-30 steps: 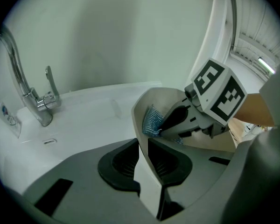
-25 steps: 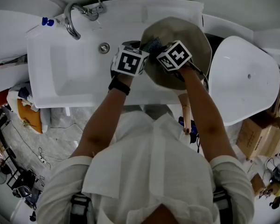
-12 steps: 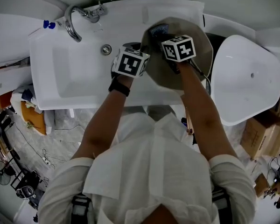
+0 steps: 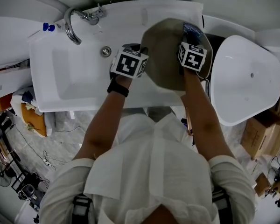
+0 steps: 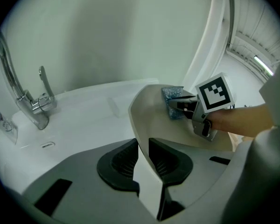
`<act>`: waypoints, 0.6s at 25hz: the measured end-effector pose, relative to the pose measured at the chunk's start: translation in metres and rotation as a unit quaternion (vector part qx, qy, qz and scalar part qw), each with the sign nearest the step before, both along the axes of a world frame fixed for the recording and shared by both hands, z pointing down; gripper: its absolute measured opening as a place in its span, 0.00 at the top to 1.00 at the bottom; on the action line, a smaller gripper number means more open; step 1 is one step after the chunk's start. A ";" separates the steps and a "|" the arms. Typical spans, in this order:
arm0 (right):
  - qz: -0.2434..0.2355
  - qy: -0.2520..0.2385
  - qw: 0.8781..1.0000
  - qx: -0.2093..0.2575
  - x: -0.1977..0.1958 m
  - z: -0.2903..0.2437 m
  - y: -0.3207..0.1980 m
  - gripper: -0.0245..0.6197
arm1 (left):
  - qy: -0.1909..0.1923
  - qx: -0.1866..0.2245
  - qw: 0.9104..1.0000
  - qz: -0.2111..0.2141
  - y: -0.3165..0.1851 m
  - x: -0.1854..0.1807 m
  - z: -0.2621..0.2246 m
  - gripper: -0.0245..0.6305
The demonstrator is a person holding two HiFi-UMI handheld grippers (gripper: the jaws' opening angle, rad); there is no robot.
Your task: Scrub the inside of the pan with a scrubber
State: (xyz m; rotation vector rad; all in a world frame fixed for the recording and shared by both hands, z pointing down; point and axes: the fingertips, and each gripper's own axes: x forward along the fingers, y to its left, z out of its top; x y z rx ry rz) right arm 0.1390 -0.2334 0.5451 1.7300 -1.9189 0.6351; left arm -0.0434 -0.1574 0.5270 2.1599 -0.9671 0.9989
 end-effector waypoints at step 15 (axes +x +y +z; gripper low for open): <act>-0.370 -0.230 0.895 -0.092 -0.171 -0.003 0.056 0.91 | -0.003 0.000 1.000 0.018 0.000 0.002 0.000 0.82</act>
